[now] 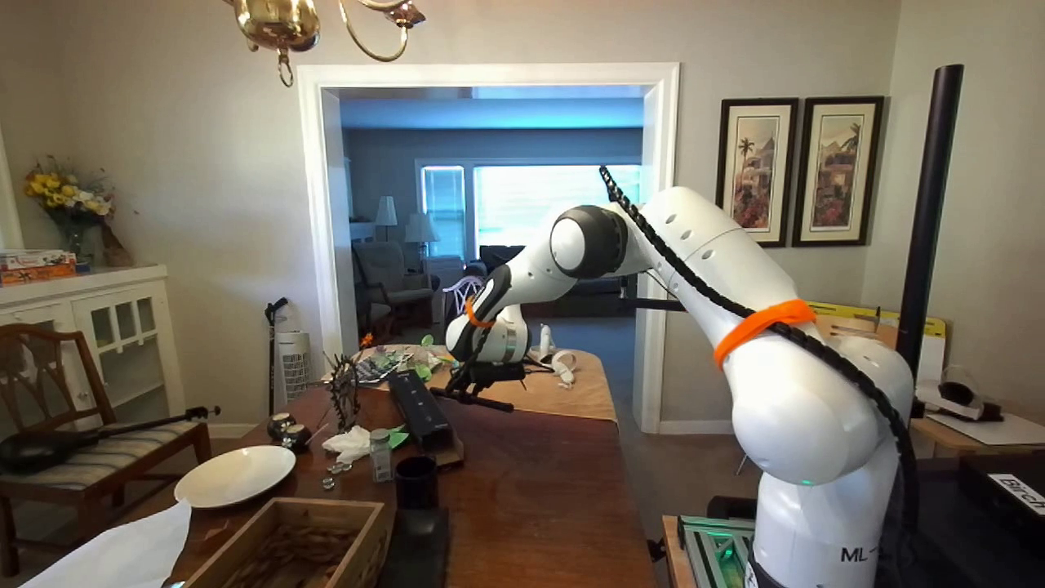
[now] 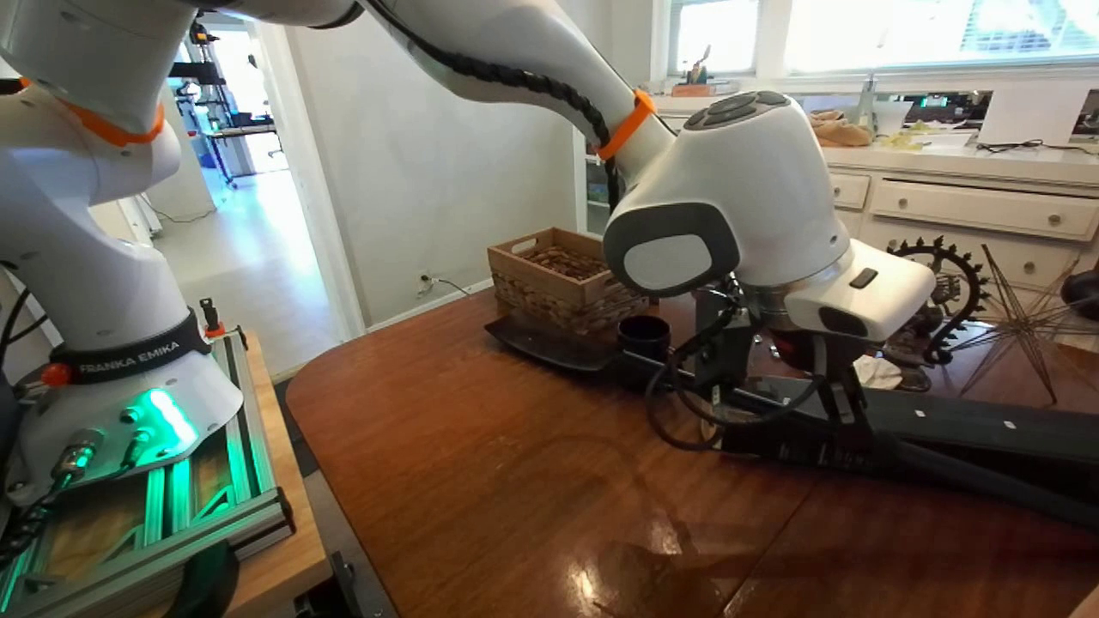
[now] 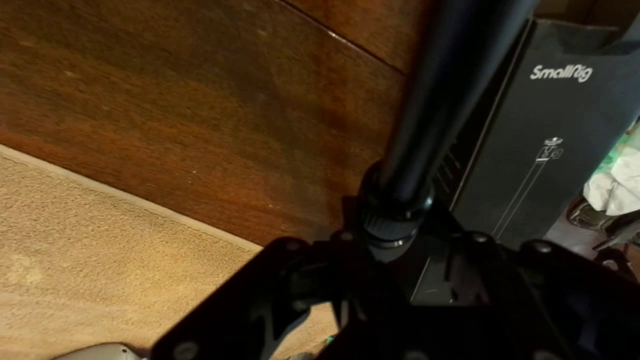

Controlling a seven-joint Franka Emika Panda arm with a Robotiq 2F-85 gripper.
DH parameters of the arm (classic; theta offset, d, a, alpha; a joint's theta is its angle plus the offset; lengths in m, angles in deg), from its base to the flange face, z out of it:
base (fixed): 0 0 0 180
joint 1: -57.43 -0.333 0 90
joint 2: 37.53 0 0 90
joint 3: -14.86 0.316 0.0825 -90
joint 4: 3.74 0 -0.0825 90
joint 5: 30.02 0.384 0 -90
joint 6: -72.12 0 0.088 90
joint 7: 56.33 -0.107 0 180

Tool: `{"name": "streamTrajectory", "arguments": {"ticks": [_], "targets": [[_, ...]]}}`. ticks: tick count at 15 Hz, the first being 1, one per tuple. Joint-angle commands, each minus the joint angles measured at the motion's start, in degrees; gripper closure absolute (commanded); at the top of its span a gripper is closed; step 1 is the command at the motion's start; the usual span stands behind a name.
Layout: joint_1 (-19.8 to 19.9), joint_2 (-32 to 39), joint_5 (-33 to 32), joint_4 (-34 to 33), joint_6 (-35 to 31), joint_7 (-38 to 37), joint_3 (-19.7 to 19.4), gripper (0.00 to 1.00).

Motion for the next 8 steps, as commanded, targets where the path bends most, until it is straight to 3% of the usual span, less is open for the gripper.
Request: {"name": "streamTrajectory", "arguments": {"ticks": [1, 8], "targets": [[-1.0, -3.7, -0.5, 4.4, -1.4, -1.9, -1.6, 0.90], [-1.1, -3.7, -0.7, 3.7, -3.3, -1.1, -1.2, 0.90]]}}
